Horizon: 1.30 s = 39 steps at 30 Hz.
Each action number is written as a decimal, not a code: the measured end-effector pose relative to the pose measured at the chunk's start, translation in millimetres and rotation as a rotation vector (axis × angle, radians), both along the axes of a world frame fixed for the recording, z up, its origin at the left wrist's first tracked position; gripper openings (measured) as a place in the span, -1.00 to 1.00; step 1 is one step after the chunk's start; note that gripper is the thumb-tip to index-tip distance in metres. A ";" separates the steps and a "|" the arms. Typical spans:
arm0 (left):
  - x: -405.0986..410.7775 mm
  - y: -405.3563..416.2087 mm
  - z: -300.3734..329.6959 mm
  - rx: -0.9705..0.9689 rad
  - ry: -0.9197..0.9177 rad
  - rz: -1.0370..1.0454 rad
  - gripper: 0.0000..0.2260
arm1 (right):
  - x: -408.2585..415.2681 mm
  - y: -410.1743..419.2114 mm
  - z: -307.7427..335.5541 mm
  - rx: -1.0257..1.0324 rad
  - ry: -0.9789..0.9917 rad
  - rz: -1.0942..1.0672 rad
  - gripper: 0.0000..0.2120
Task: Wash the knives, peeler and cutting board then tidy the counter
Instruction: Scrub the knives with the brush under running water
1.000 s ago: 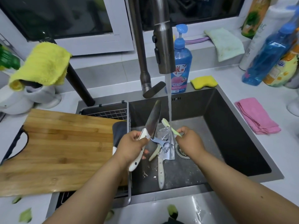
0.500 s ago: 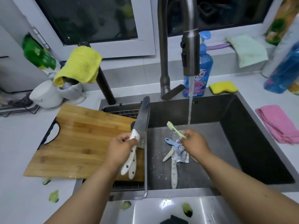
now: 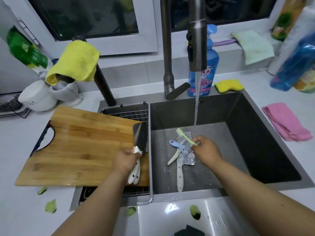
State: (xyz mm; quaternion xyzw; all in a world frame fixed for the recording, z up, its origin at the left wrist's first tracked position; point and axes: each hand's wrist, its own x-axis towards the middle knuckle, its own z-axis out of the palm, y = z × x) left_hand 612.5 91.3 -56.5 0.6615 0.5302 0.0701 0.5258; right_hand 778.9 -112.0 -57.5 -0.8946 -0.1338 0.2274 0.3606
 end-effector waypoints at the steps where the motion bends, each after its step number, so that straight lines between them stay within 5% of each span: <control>1: 2.0 -2.0 -4.1 0.023 0.015 -0.016 -0.92 | 0.1 -2.8 -1.8 -0.001 0.008 -0.009 -0.95; 6: 7.5 -6.2 -16.3 0.114 0.071 -0.060 -0.71 | 0.1 -10.5 -4.6 -0.006 0.022 -0.014 -0.87; 16: 9.9 -7.2 -25.5 0.246 0.080 -0.032 -0.86 | 3.4 -18.7 -11.9 -0.048 0.022 -0.010 -0.92; 25: 59.4 -36.1 10.5 0.366 -0.152 -0.085 -0.87 | 20.3 -24.9 -20.4 -0.085 0.023 -0.033 -0.85; 39: 135.0 -100.9 -95.4 0.125 0.470 -0.632 -0.74 | 58.4 -13.5 -62.0 -0.326 0.099 0.254 -0.95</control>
